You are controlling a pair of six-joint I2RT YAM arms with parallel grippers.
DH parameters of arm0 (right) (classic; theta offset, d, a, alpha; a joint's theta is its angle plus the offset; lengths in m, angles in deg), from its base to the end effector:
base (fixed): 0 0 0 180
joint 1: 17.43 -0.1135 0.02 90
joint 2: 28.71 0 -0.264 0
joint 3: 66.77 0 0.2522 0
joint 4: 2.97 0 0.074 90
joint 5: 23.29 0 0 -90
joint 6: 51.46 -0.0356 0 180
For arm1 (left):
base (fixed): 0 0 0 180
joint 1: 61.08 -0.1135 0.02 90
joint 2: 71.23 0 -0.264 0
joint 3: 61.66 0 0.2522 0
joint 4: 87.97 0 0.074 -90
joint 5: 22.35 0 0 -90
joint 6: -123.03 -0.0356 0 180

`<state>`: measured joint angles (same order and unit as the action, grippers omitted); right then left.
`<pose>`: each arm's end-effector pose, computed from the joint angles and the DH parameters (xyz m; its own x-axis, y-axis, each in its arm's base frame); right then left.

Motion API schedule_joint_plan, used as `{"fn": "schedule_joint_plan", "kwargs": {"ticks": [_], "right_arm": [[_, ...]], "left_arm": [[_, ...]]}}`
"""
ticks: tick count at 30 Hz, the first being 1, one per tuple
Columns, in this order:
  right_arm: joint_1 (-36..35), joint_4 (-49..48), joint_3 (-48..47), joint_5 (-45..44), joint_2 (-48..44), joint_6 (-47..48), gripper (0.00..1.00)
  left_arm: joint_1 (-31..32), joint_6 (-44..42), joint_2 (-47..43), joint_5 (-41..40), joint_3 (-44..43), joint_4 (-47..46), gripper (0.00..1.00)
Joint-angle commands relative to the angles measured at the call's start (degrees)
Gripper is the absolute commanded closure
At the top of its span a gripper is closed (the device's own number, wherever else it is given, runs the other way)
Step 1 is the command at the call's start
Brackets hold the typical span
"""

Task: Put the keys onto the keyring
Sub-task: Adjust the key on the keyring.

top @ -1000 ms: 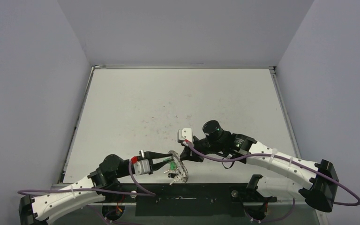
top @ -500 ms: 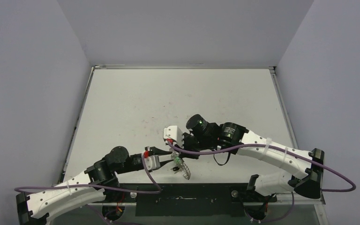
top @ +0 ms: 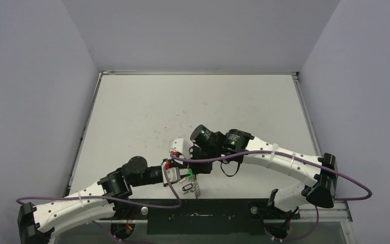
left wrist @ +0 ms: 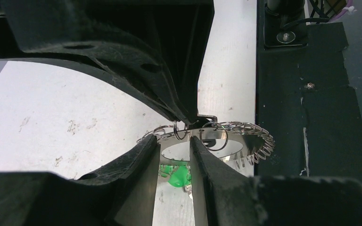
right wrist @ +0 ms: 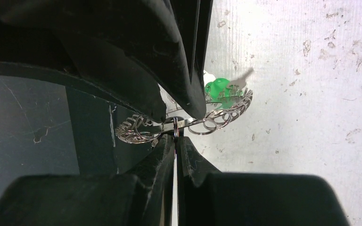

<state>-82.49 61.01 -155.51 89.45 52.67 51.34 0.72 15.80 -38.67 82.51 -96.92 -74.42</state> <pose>0.1095 0.2682 0.3176 -0.1382 -0.7818 -0.6080 -0.9809 0.0234 0.1929 0.0656 -0.1417 0.2471 0.2026 0.2280 -0.9523 0.9536 0.1751 0.2448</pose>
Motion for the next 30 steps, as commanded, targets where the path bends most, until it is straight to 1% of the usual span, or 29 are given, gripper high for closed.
{"fn": "schedule_joint_plan", "kwargs": {"ticks": [1,9,11,12,13,14,16,18,20,21,25,27,28,30], "right_arm": [[-0.7,-2.2,-2.2,0.4,-0.7,-1.0,1.0],[-0.7,-2.3,-2.3,0.5,-0.3,-1.2,1.0],[-0.7,-2.4,-2.3,0.4,-0.2,-1.1,1.0],[-0.8,-2.5,-2.3,0.3,-0.2,-1.0,1.0],[-0.7,-2.6,-2.2,0.1,-0.1,-1.0,1.0],[-0.8,-2.7,-2.2,-0.3,-0.1,-0.9,1.0],[-0.6,-3.1,-1.9,-1.5,-0.4,-0.8,0.99],[-0.2,-4.0,-1.2,-1.9,-1.3,-0.6,0.92],[0.9,-6.3,0.4,-2.0,-3.2,-0.5,0.78],[1.5,-8.2,1.7,-1.3,-4.4,-0.5,0.73],[5.1,-15.5,7.9,2.9,-11.9,-0.2,0.57],[7.0,-19.8,12.2,6.7,-15.7,0.0,0.48],[7.8,-21.8,14.2,8.3,-17.6,0.1,0.45],[8.9,-25.8,17.8,10.3,-21.0,1.1,0.44]], "left_arm": [[0.2,-0.2,1.6,1.6,-1.5,-4.6,0.72],[0.2,0.2,4.4,3.1,-1.2,-8.4,0.81],[0.2,0.2,5.1,3.5,-1.3,-8.9,0.86],[0.2,0.2,5.4,3.7,-1.3,-9.0,0.9],[0.2,0.2,5.6,3.9,-1.4,-9.0,0.97],[0.2,0.2,5.6,4.0,-1.4,-8.9,1.0],[0.2,0.3,5.5,4.1,-1.2,-8.9,1.0],[0.2,0.8,4.9,3.8,-0.7,-9.3,1.0],[0.2,1.5,3.9,3.3,0.5,-10.5,1.0],[0.2,2.1,3.2,3.1,1.2,-11.7,1.0],[0.2,4.3,0.6,2.3,4.4,-16.7,1.0],[0.2,5.3,-0.8,2.0,6.1,-19.3,1.0],[0.2,5.7,-1.2,1.9,7.1,-20.6,1.0],[0.2,6.5,-2.1,1.7,8.4,-23.2,1.0]]}}
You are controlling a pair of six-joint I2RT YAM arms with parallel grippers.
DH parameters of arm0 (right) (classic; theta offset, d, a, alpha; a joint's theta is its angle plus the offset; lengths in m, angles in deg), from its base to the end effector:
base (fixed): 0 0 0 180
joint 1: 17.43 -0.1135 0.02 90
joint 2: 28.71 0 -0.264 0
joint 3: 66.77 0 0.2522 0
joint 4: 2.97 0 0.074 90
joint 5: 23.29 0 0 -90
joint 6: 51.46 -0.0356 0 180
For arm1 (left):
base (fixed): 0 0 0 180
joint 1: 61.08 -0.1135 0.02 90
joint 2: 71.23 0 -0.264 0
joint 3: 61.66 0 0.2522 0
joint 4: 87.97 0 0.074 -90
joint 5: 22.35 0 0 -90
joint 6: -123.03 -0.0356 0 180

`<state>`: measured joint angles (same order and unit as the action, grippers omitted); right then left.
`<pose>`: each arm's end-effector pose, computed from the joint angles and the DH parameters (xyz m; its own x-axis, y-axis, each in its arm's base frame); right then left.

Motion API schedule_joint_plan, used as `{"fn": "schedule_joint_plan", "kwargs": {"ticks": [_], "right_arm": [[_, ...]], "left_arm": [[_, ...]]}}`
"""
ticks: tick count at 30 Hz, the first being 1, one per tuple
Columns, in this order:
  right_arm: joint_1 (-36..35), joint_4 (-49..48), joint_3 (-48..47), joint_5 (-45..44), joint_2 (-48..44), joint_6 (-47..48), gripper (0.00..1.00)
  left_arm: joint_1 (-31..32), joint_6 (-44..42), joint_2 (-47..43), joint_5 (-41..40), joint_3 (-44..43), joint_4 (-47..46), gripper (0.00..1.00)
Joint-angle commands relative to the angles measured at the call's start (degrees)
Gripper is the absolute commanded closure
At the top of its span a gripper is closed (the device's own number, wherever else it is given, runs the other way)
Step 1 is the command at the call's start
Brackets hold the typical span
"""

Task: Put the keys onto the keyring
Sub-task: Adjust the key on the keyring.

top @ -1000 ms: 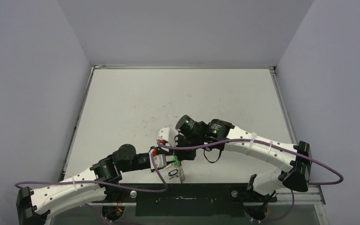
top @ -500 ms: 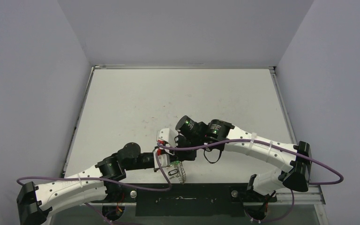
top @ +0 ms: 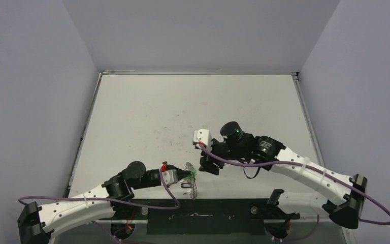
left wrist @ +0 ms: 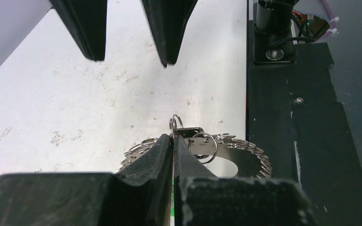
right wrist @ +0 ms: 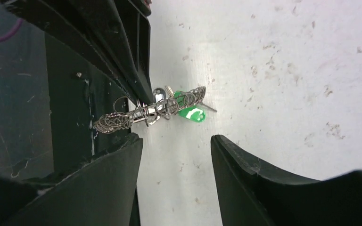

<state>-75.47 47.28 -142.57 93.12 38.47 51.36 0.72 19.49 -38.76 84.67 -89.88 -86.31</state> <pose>0.1168 0.2172 0.3243 -0.1352 -0.5922 -0.7944 -0.9905 0.0622 0.1223 0.0646 -0.1426 0.2254 0.1822 0.1339 -0.9741 0.9644 0.1686 0.2036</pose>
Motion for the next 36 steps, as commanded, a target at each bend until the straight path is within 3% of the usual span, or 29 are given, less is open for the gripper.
{"fn": "schedule_joint_plan", "kwargs": {"ticks": [1,8,18,27,36], "right_arm": [[2.1,-13.7,6.7,7.3,-8.3,1.6,0.43],[2.4,-22.0,14.8,12.3,-13.8,4.5,0.47],[2.4,-25.0,15.0,16.4,-8.4,2.6,0.67],[2.4,-23.3,14.4,15.7,-5.9,3.1,1.0],[2.4,-22.5,15.5,12.4,-5.5,3.2,1.0]], "left_arm": [[0.2,3.1,-2.4,-0.3,2.0,-12.6,1.0],[0.2,5.3,-4.0,1.0,6.8,-25.1,1.0],[0.2,5.9,-4.9,1.7,7.7,-27.6,1.0],[0.2,5.6,-5.4,1.5,7.4,-26.7,1.0],[0.2,5.4,-5.9,1.4,7.5,-26.6,1.0]]}}
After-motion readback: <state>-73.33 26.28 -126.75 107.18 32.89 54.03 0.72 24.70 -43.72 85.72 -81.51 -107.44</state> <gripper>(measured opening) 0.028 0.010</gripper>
